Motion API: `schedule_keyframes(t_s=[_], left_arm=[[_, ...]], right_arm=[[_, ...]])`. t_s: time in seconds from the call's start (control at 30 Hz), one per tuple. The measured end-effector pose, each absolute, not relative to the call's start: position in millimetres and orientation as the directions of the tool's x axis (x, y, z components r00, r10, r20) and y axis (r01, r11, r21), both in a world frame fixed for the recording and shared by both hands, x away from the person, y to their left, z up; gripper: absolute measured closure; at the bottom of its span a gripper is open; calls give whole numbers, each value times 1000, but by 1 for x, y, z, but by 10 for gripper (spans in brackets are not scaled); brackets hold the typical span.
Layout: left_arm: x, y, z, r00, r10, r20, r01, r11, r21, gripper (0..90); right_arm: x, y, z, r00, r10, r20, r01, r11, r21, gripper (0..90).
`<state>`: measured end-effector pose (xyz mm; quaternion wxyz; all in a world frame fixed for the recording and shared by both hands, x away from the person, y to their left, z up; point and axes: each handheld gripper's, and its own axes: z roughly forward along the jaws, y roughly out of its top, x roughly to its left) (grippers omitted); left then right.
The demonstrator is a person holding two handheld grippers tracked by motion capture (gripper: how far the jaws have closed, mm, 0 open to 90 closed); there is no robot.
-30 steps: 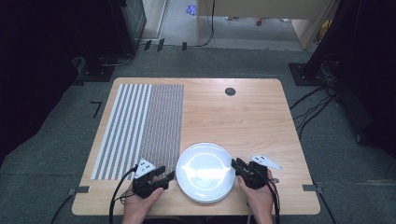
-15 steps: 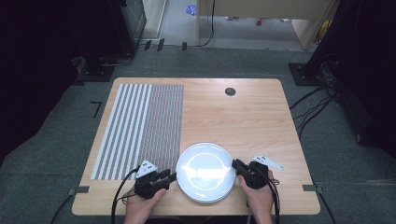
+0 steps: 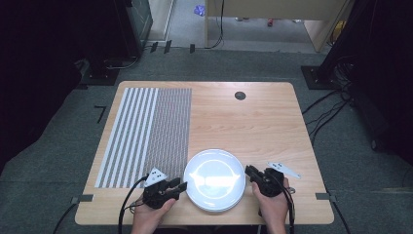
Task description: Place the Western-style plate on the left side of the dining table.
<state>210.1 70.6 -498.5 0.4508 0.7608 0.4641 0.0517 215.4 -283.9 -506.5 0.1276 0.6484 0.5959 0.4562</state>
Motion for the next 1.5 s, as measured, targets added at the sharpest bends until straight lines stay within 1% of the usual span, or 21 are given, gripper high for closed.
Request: schedule_keyframes(t_s=[0.33,0.5,0.57,0.67,0.77,0.87,1.0,1.5], left_arm=[[211,69,-500,559,750,-353,674,-165,720,652],[212,69,-501,566,739,-365,680,-169,714,649],[212,69,-501,570,736,-365,679,-173,713,648],[212,68,-502,575,733,-364,679,-180,711,648],[212,67,-502,576,732,-364,680,-182,710,649],[211,67,-502,577,733,-360,676,-181,714,661],[212,68,-502,576,734,-360,676,-180,715,673],[213,71,-501,573,733,-367,680,-175,712,666]], right_arm=[[216,-289,-510,-120,829,546,686,-329,649,799],[217,-283,-512,-137,828,543,713,-299,635,813],[216,-281,-512,-137,835,533,709,-294,642,814],[216,-283,-512,-132,827,546,709,-307,636,830],[216,-286,-511,-126,811,571,708,-329,624,866],[215,-284,-510,-127,821,557,706,-320,632,865],[215,-285,-510,-119,813,570,712,-331,620,870],[214,-285,-511,-123,793,596,720,-342,603,872]])
